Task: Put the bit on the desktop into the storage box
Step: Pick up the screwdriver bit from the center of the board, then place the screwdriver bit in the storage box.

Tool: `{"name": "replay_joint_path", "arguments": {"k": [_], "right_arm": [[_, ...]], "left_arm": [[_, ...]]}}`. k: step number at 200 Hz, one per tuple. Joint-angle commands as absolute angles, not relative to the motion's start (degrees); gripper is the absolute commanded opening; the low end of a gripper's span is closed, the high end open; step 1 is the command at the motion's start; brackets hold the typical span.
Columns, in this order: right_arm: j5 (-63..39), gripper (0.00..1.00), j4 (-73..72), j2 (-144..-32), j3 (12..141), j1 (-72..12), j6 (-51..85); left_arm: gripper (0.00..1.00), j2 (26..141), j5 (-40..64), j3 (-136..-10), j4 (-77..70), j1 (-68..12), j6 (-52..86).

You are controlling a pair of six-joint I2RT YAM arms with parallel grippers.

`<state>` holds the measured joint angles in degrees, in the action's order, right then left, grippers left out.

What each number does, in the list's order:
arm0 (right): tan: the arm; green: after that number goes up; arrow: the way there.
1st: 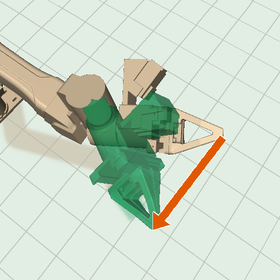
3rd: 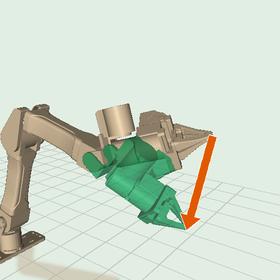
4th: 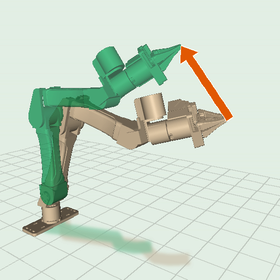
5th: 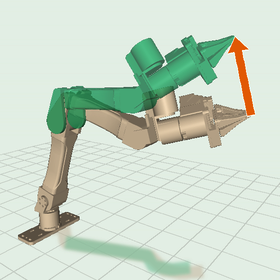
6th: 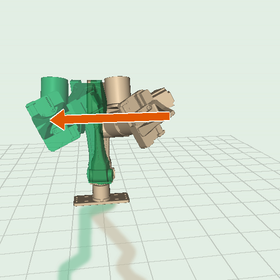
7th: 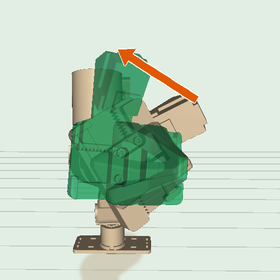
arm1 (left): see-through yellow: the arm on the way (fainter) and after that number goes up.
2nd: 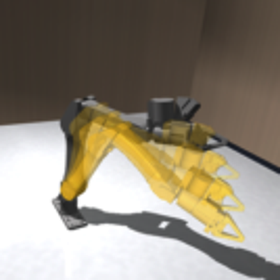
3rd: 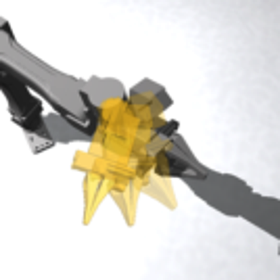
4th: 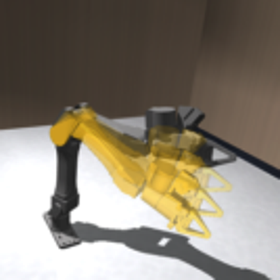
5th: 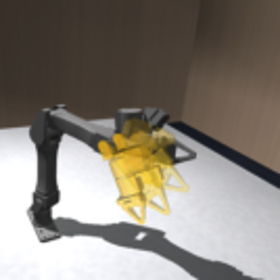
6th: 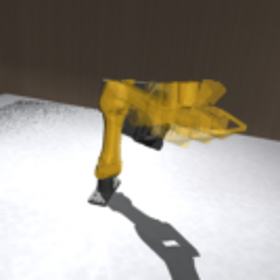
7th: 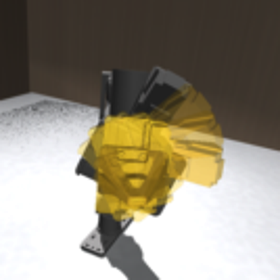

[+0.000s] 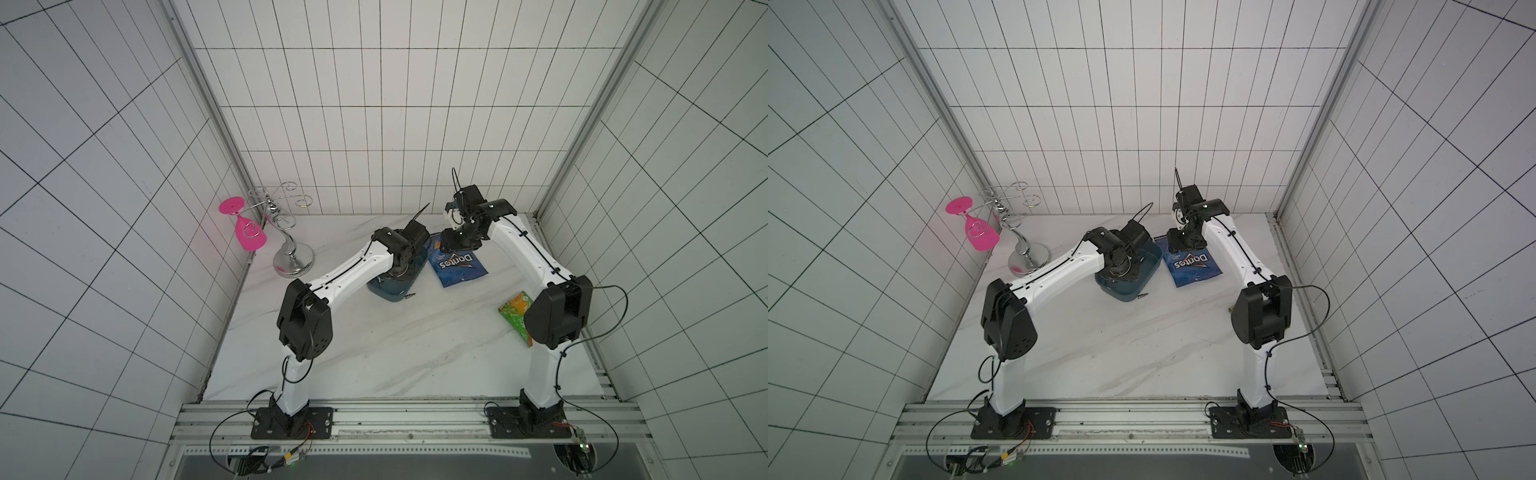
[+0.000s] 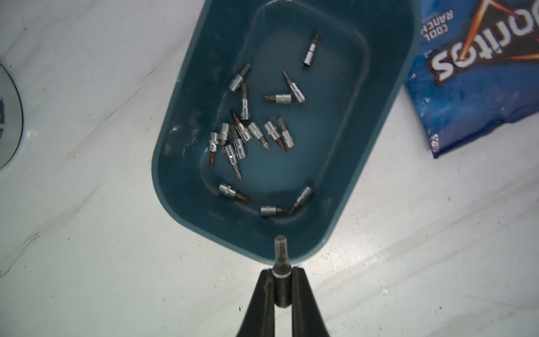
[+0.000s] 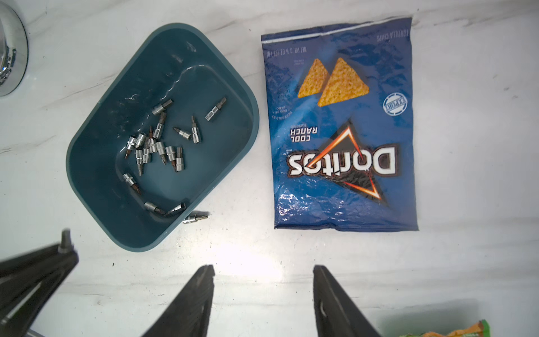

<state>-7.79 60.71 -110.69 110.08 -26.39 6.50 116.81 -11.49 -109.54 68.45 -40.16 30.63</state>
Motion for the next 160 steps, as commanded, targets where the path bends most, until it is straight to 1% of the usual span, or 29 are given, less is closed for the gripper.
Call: {"name": "replay_joint_path", "arguments": {"k": [1, 35, 58, 110, 160], "right_arm": [[-6.7, 0.57, 57.2, -106.0, 103.2, -25.8, 8.5], [-11.5, 0.57, 50.8, -102.1, 92.6, -25.0, 9.8], [-13.9, 0.57, 47.7, -102.1, 89.2, -24.9, 10.9], [-16.9, 0.57, 47.0, -105.5, 91.7, -24.9, 11.3], [-19.0, 0.57, 45.3, -110.0, 93.1, -25.0, 14.2]], "left_arm": [[0.00, 122.8, -9.3, -112.5, 65.0, -37.3, 26.4], [0.00, 130.7, -7.1, -118.5, 60.8, -34.7, 24.7], [0.00, 135.6, -6.7, -123.1, 60.1, -33.3, 24.0], [0.00, 140.1, -5.6, -126.0, 57.3, -29.5, 23.1], [0.00, 141.4, -4.7, -126.5, 57.4, -29.2, 22.3]]}}
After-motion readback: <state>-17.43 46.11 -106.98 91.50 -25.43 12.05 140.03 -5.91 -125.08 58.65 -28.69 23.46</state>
